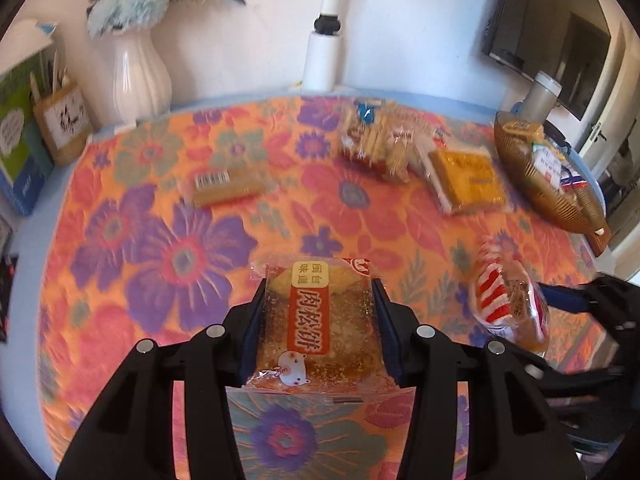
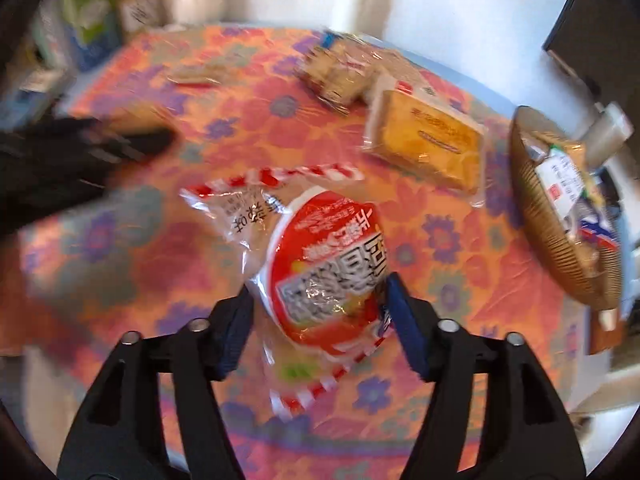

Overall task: Organize snacks
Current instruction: 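Grasp the brown cake pack with the left tool while the right tool grasps the red-white bag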

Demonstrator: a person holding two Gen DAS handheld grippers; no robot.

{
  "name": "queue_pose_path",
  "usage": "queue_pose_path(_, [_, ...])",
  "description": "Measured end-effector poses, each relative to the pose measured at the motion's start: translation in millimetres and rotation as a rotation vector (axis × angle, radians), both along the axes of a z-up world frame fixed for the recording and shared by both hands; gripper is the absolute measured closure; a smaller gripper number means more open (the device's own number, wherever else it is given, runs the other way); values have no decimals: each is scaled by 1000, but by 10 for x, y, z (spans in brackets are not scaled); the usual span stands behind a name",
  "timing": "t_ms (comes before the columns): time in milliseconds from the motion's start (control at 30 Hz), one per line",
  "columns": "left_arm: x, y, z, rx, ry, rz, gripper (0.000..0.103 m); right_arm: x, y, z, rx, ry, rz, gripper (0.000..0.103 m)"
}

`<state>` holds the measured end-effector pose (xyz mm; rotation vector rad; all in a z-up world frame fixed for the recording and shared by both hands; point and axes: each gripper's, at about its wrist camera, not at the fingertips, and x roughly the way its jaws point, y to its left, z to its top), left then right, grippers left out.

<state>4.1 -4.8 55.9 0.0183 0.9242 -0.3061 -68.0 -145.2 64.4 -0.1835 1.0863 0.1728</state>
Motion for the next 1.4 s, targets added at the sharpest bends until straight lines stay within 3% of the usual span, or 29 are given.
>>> queue_pose_path(67, [-10,13,-117,15,-7,11,55,-135,-149,160,122,-15,37,29])
queue_pose_path(133, [-24,56,-213,-10,40,7,53,-208,-251,239,133,-43,48,27])
queue_pose_path(200, [-78,115,-219,-55,47,-4,44,-213,-334,256,140,-51,60,21])
queue_pose_path(267, [-127,168,-210,-75,46,4,24,-208,-383,269,168,-49,64,14])
queue_pose_path(333, [-164,193,-220,-82,49,6,22,-156,-400,250,195,-42,91,8])
queue_pose_path(700, [-114,133,-373,4,74,37,22,381,-127,-210,147,82,251,3])
queue_pose_path(800, [-128,110,-380,40,60,53,35,352,-60,-280,119,69,253,14])
queue_pose_path(833, [-143,102,-368,47,52,51,48,329,-41,-301,91,56,248,15])
queue_pose_path(867, [-157,97,-352,59,40,49,53,298,-42,-292,89,41,243,19])
queue_pose_path(967, [-184,55,-319,71,33,34,54,155,-96,-202,86,-7,230,34])
queue_pose_path(1067, [-225,-42,-217,67,3,-9,54,14,-278,-102,152,-12,198,36])
queue_pose_path(1200, [-236,-333,162,26,-62,-82,54,-93,-674,127,214,-47,112,36])
queue_pose_path(1400, [-48,-982,766,-33,-140,-228,54,-132,-1611,788,236,-211,-94,36])
